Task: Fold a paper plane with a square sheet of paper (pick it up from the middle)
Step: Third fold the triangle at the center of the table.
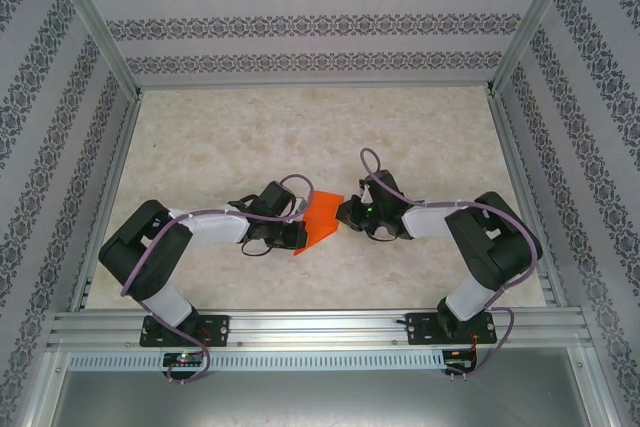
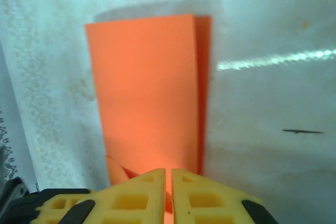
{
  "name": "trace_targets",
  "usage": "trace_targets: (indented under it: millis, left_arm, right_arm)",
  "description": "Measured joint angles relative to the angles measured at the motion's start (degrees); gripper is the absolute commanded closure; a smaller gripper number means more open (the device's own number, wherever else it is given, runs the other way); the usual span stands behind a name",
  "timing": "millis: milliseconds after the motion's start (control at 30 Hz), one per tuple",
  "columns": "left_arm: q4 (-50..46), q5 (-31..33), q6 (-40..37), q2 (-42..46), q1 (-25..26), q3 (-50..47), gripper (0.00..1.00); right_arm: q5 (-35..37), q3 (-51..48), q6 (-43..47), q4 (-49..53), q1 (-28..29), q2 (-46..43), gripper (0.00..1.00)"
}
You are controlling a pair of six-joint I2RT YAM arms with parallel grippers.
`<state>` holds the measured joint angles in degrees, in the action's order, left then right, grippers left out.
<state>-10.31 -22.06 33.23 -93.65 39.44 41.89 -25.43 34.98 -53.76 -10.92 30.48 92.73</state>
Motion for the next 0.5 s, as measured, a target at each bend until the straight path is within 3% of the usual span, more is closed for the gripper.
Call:
trace_targets:
  millis: [200, 500]
  left_arm:
    - [-0.7, 0.4, 0.0, 0.4, 0.0, 0.0, 0.97]
    - [-1.3, 0.5, 0.0, 0.6, 0.0, 0.0, 0.95]
  right_arm:
    - [1.4, 4.1, 1.2, 2.3, 5.0, -4.3, 0.88]
    - [1.9, 5.3, -0.7, 1.4, 8.5, 5.3, 0.9]
